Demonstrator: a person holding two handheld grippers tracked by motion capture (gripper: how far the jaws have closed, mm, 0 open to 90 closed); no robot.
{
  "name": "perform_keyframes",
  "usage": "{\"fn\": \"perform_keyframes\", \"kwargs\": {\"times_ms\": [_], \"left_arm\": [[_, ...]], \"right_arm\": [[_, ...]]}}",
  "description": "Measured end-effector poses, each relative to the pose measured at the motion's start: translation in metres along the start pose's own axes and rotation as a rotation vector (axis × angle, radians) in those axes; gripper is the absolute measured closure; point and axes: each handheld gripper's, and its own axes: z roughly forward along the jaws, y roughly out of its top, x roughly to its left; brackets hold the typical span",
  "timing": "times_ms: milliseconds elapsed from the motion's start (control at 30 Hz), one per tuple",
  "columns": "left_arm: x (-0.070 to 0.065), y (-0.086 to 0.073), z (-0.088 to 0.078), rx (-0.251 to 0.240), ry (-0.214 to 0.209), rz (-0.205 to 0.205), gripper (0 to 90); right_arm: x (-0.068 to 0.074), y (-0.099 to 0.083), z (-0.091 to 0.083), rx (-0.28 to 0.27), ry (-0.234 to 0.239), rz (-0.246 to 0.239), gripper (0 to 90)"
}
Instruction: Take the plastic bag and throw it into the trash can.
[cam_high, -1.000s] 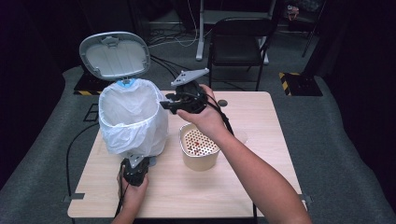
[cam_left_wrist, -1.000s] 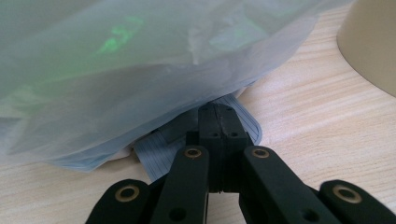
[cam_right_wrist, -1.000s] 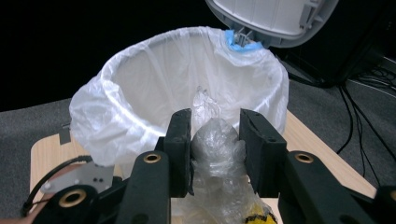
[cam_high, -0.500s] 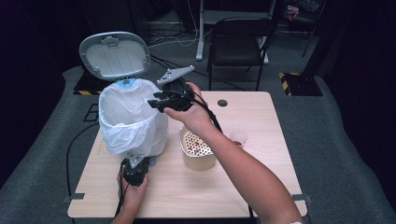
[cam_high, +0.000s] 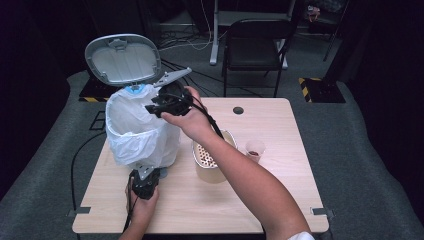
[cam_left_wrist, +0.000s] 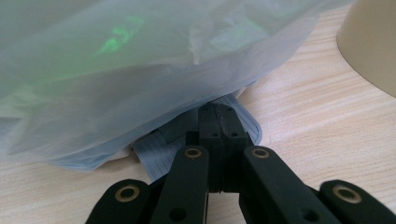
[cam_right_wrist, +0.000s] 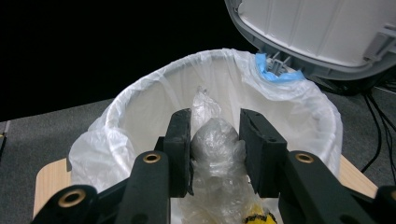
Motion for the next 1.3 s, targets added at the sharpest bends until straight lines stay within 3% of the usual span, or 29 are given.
{"fn": "perform_keyframes", "kwargs": {"times_ms": [300,367,433,567,667,767,1067,1300], "left_arm": [[0.000,0.000,0.000,0.004,0.005,0.009,90.0],[-0.001,0.000,0.000,0.001,0.003,-0.009,90.0],[0.000,0.000,0.000,0.005,-0.001,0.010,90.0],[-0.001,0.000,0.000,0.007,0.006,-0.009,90.0],[0.000,0.000,-0.001,0.010,0.005,0.014,90.0],[0.000,0.000,0.000,0.006,0.005,0.005,90.0],[-0.001,0.000,0.001,-0.011,0.017,0.011,90.0],[-0.001,0.000,0.001,-0.011,0.016,0.014,90.0]], "right_arm": [[0.008,0.012,0.022,0.001,-0.007,-0.008,64.6],[0.010,0.014,0.027,0.002,-0.012,-0.008,64.6],[0.011,0.015,0.031,-0.001,-0.009,-0.005,64.5],[0.012,0.016,0.038,0.002,-0.016,-0.004,64.5],[0.011,0.017,0.042,0.005,-0.028,0.004,64.5],[0.009,0.017,0.046,0.007,-0.036,0.012,64.4],[0.013,0.017,0.049,-0.020,-0.065,0.014,49.0],[0.010,0.015,0.040,-0.022,-0.076,-0.006,50.2]]}}
